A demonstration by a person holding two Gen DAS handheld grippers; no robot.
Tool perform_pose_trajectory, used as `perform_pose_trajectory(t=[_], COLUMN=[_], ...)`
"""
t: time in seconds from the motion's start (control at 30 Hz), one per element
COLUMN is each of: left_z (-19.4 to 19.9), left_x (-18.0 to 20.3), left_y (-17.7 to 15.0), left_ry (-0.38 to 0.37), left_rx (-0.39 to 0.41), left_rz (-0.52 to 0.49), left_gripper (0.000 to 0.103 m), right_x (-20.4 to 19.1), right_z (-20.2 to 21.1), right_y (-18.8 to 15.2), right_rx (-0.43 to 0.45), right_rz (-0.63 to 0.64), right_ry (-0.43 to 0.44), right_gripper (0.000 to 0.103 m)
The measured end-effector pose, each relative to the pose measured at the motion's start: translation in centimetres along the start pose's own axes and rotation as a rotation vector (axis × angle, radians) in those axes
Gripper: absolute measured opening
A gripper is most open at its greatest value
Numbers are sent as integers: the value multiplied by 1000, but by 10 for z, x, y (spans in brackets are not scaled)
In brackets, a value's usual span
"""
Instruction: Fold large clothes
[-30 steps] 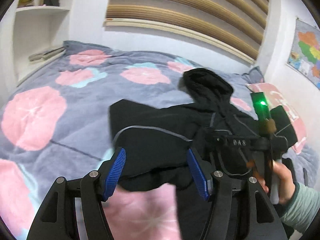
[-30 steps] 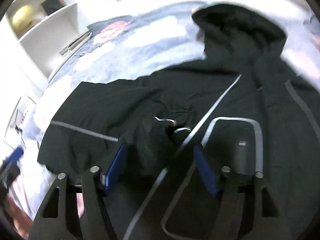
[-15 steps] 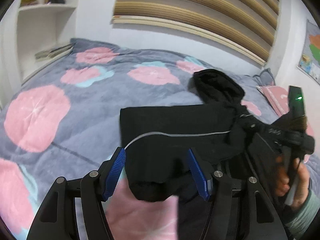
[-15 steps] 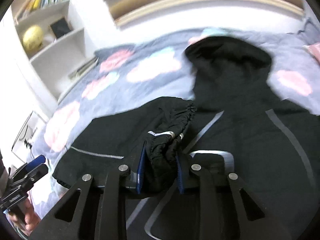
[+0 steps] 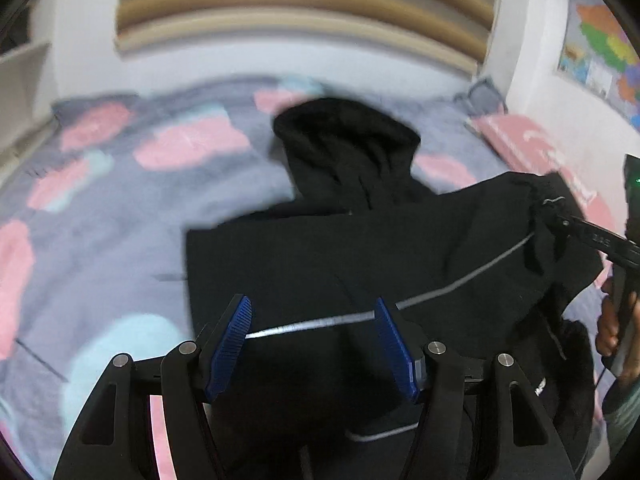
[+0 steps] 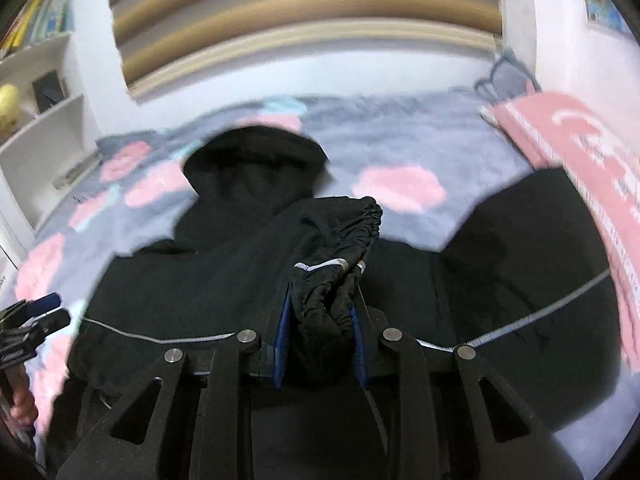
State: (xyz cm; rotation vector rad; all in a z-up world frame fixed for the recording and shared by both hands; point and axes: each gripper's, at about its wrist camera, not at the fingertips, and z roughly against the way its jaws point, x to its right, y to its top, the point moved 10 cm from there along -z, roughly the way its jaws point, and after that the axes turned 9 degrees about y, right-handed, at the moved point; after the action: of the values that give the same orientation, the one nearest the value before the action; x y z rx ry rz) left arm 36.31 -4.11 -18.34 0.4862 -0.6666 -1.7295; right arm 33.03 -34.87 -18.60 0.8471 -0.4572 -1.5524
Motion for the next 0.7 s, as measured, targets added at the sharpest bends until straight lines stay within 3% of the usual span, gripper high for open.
perform_pose_trajectory(t=[0.07, 0.17, 0.27, 0.37, 0.43, 0.5, 0.63, 0.7], left_z=[-35, -75, -79, -70, -53, -36, -27, -50], left_x=[11, 16, 20, 17, 20, 24, 41, 49], left_y=[-17, -43, -46, -40, -30, -18, -9, -22], left_ry=[-5, 44, 72, 62, -1, -53, -71, -88], left_rx=[-88, -177, -166, -179, -150, -112, -81, -139], left_rz=[2, -28, -68, -50, 4, 36, 73, 114], left_gripper=[66, 66, 66, 66, 66, 66, 67, 67], right_x=[17, 37, 47, 42, 26, 5, -21, -12], right_z=[-19, -45, -49, -25, -6, 7, -23, -51], right_y=[-19, -53, -67, -53, -35, -21, -32, -57], right_rx=[-54, -144, -176, -128, -61, -6, -75, -161], right_rz=[-24, -70, -106, -127, -92, -21, 70, 58], right_ry=[-8, -19, -15, -18, -1, -4, -8, -58], right_gripper=[30, 34, 39, 47, 57, 58, 58, 57])
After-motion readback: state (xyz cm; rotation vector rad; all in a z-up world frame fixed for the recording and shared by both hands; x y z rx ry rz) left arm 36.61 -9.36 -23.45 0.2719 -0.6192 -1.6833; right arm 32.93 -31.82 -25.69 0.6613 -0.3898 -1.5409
